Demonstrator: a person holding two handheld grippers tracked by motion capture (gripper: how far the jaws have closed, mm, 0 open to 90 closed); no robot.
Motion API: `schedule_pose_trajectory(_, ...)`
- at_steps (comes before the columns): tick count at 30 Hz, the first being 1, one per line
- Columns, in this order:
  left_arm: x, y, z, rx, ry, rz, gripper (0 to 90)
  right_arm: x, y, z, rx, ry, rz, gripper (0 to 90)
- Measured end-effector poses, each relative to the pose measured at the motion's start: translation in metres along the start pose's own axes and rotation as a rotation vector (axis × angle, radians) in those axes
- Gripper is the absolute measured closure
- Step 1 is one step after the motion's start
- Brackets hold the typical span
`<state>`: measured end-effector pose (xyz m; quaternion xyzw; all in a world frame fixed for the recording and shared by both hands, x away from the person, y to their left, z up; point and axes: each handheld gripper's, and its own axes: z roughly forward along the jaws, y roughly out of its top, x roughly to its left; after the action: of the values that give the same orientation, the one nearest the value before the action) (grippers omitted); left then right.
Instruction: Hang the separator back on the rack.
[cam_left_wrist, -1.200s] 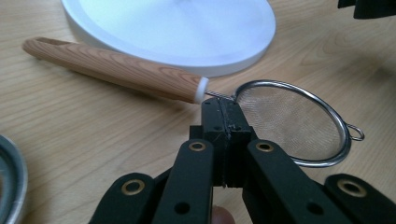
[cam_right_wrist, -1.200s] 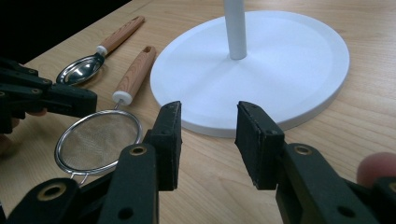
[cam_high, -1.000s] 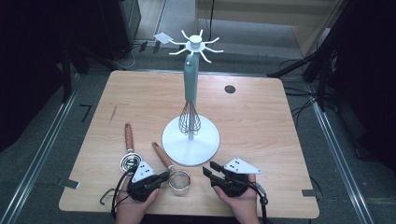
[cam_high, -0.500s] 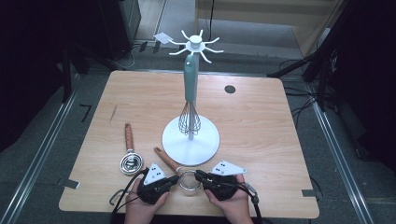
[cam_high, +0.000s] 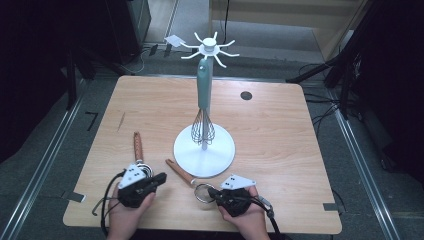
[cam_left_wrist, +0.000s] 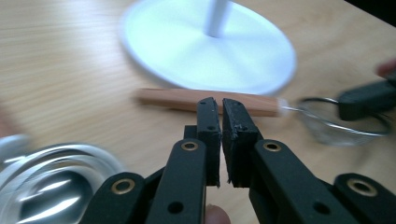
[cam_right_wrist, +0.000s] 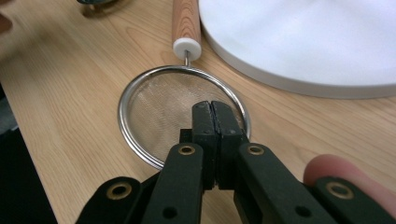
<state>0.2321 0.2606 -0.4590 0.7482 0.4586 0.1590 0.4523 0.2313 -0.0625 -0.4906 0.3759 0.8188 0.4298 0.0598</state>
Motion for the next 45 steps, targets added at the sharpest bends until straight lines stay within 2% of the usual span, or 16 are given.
schedule_pose_trajectory(4, 0.033, -0.002, -0.013, -0.046, 0.067, -0.08, 81.5, -0.007, -0.003, -0.008, -0.003, -0.009, -0.012, 89.7)
schedule_pose_trajectory(6, 0.047, -0.004, -0.019, -0.056, 0.095, -0.103, 78.8, -0.012, -0.004, -0.013, -0.002, -0.015, 0.001, 89.1)
schedule_pose_trajectory(11, 0.072, -0.009, -0.027, -0.088, 0.165, -0.157, 68.3, -0.025, -0.006, -0.021, -0.009, -0.021, 0.043, 87.4)
schedule_pose_trajectory(13, 0.077, -0.011, -0.028, -0.086, 0.182, -0.16, 67.7, -0.026, -0.005, -0.022, -0.026, -0.023, 0.045, 88.4)
schedule_pose_trajectory(16, 0.086, -0.013, -0.028, -0.079, 0.203, -0.165, 73.9, -0.019, 0.0, -0.022, -0.051, -0.012, 0.03, 90.0)
schedule_pose_trajectory(19, 0.094, -0.015, -0.03, -0.078, 0.223, -0.183, 77.9, -0.008, 0.005, -0.019, -0.064, 0.025, 0.021, 90.0)
schedule_pose_trajectory(21, 0.1, -0.016, -0.031, -0.082, 0.235, -0.196, 78.3, -0.001, 0.005, -0.015, -0.054, 0.049, 0.006, 90.0)
schedule_pose_trajectory(23, 0.105, -0.019, -0.032, -0.083, 0.241, -0.216, 78.0, 0.005, 0.005, -0.01, -0.036, 0.048, -0.014, 90.0)
schedule_pose_trajectory(28, 0.111, -0.021, -0.031, -0.084, 0.248, -0.226, 76.0, 0.011, 0.003, -0.001, 0.016, 0.057, -0.04, 90.0)
schedule_pose_trajectory(29, 0.112, -0.022, -0.029, -0.081, 0.249, -0.223, 75.3, 0.012, 0.001, 0.004, 0.056, 0.055, -0.054, 90.0)
schedule_pose_trajectory(33, 0.112, -0.022, -0.028, -0.072, 0.248, -0.221, 74.1, 0.012, -0.002, 0.008, 0.101, 0.054, -0.065, 90.0)
schedule_pose_trajectory(41, 0.112, -0.023, -0.027, -0.07, 0.245, -0.223, 73.2, 0.004, -0.006, 0.003, 0.111, 0.053, -0.061, 90.0)
schedule_pose_trajectory(45, 0.112, -0.023, -0.026, -0.07, 0.244, -0.223, 72.8, -0.005, -0.01, -0.005, 0.114, 0.042, -0.052, 90.0)
